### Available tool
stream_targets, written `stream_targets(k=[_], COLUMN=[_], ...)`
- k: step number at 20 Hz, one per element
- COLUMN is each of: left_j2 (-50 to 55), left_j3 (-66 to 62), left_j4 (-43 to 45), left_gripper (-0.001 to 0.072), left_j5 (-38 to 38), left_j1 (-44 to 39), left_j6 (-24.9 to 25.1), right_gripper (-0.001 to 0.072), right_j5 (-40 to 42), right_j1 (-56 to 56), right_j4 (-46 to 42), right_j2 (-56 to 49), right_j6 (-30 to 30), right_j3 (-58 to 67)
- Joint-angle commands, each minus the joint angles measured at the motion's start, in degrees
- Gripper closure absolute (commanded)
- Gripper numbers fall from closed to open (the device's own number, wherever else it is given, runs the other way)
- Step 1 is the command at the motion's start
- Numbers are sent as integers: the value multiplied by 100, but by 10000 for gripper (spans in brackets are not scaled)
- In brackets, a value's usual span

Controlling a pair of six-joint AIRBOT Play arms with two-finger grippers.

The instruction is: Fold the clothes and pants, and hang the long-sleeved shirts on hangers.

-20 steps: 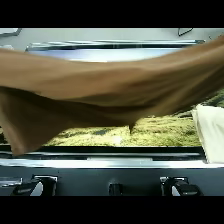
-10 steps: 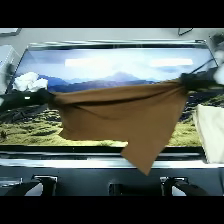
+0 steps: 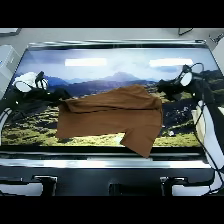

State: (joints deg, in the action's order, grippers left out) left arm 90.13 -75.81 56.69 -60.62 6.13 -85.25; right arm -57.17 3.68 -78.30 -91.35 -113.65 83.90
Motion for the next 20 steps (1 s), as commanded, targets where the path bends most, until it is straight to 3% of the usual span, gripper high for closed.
stream_targets(k=[1, 3, 4, 5, 7, 10, 13, 15, 17, 20], left_j2=[90, -57, -162, -273, -470, -566, -546, -514, -466, -422], left_j3=[-737, -566, -236, 212, 1217, 2286, 2636, 2645, 2645, 2708], left_j4=[1462, 1875, 1718, 1543, 1379, 811, 35, -227, -275, -273], left_gripper=[4, 22, 145, 194, 194, 193, 195, 202, 260, 265], left_j5=[-2221, -2946, -2981, -2911, -2603, -2074, -1569, -1508, -1532, -1539], left_j1=[699, 1366, 1661, 1864, 1985, 1974, 1974, 1974, 1950, 1810], left_j6=[-57, -264, -328, -297, 11, 739, 1102, 1132, 1084, 1071], right_gripper=[133, 137, 137, 137, 146, 154, 155, 155, 155, 155], right_j5=[-1392, -2745, -3254, -3615, -4100, -4175, -4081, -4019, -3954, -4000], right_j1=[931, 1705, 2013, 2214, 2404, 2302, 2155, 2048, 2031, 2028], right_j4=[164, 155, 160, 160, 162, 273, 426, 431, 518, 529], right_j2=[-33, -13, -11, -11, 17, 70, 70, 70, 70, 70], right_j6=[1051, 1572, 1753, 1884, 2092, 2249, 2247, 2267, 2262, 2264], right_j3=[544, 549, 424, 273, -76, -433, -470, -470, -470, -470])
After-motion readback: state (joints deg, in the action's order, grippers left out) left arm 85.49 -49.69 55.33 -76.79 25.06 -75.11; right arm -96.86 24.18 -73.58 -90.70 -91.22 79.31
